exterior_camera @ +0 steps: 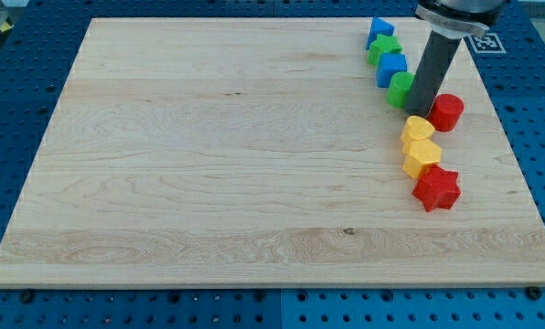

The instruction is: Slide the red circle closer to the red star

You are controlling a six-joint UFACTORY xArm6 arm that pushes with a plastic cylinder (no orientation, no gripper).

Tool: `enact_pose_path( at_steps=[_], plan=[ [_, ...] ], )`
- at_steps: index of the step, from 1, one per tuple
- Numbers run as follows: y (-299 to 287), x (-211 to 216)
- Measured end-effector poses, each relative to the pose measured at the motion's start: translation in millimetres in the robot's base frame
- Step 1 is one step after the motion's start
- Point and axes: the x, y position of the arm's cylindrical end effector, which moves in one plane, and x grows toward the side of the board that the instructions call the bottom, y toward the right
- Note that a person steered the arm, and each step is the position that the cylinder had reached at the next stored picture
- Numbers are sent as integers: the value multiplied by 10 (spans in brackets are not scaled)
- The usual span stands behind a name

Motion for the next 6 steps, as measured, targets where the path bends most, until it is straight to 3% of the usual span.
enact_pose_path(
  at_steps=[3, 6],
  plan=[
    [414, -161],
    [389, 69]
  ],
)
